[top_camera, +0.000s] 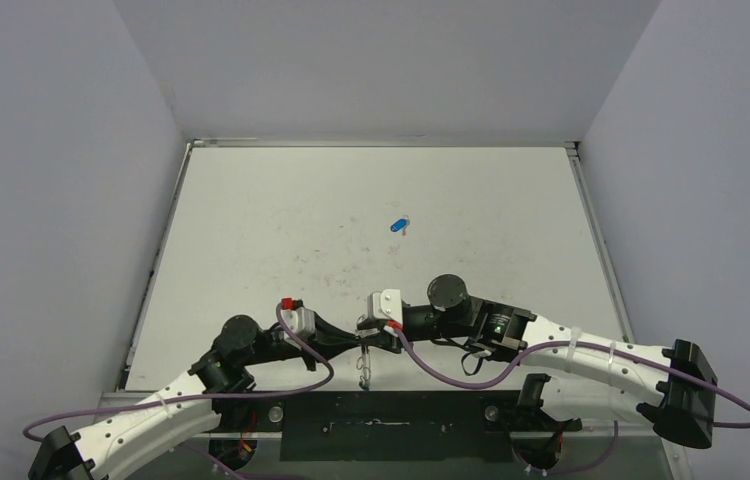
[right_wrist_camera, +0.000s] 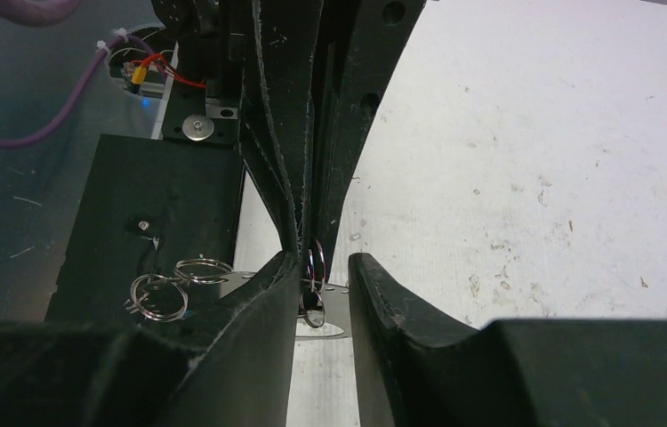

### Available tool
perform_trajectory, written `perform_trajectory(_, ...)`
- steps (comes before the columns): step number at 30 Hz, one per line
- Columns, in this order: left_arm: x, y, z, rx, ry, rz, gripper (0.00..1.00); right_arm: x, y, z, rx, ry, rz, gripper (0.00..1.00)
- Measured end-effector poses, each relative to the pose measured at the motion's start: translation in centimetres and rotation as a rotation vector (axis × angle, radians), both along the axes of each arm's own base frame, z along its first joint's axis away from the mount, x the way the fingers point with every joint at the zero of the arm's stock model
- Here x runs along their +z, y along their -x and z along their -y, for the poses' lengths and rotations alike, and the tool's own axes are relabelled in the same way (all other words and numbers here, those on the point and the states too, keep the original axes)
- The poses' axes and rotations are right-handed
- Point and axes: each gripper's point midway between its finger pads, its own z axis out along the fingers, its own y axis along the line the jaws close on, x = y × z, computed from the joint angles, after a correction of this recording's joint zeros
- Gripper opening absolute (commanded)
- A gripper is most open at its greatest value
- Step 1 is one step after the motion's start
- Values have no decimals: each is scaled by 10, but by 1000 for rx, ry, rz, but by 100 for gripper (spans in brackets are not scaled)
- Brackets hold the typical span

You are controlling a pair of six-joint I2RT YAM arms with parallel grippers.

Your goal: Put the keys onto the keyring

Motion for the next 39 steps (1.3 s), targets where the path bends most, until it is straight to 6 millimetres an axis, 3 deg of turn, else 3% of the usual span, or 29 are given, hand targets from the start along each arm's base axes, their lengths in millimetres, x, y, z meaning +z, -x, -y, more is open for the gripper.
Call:
perform_trajectory(7,1,0,0,-1,4,6,0,-2,-1,0,7,5,18,28)
perform_trajectory(11,1,0,0,-1,4,12,0,-2,-1,0,9,7,27,15)
perform_trajectory(18,1,0,0,-3,4,13,0,-5,-1,1,12,11,28,14)
perform_trajectory(23,1,0,0,-4,4,14,0,-6,-1,1,12,12,30,0)
perform_trajectory(31,-3,0,-1,-3,-4,19,0,-10,-2,1,5,22,9,0)
perform_trajectory(39,-2,3,-2,-5,-2,28,0,-14,-5,2,-8,40,-1,41)
